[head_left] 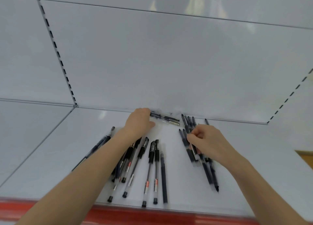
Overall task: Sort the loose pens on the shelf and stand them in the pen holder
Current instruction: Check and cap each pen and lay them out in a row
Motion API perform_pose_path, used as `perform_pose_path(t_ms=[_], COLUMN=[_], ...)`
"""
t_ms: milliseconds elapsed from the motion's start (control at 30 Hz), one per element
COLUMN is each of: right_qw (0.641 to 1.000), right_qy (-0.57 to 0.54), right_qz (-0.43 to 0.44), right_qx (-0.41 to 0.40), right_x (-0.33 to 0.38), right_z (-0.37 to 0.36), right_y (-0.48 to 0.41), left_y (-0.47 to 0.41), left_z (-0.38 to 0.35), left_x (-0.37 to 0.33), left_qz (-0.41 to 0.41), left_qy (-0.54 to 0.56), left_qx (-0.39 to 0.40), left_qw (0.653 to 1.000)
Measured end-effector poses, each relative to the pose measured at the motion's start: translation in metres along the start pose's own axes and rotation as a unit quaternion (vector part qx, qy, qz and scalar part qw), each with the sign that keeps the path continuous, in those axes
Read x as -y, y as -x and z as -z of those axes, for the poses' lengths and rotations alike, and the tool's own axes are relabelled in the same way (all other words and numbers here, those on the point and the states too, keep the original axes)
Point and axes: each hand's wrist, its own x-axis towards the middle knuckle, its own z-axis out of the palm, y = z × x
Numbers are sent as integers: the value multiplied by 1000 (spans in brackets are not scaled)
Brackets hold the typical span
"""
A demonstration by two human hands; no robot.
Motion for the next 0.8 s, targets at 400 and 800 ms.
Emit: perform_pose_path(t_ms=[400, 800], right_qw=[994, 960], right_qy=[-107, -217], right_qz=[17, 166], right_qx=[-14, -70], right_x=[-1, 32], right_z=[4, 11], right_y=[10, 27], left_y=[-4, 65], left_z=[6, 45], left_x=[-1, -16], left_qz=[-21, -84], left_qy=[218, 567], left_qx=[10, -7], left_qw=[976, 819])
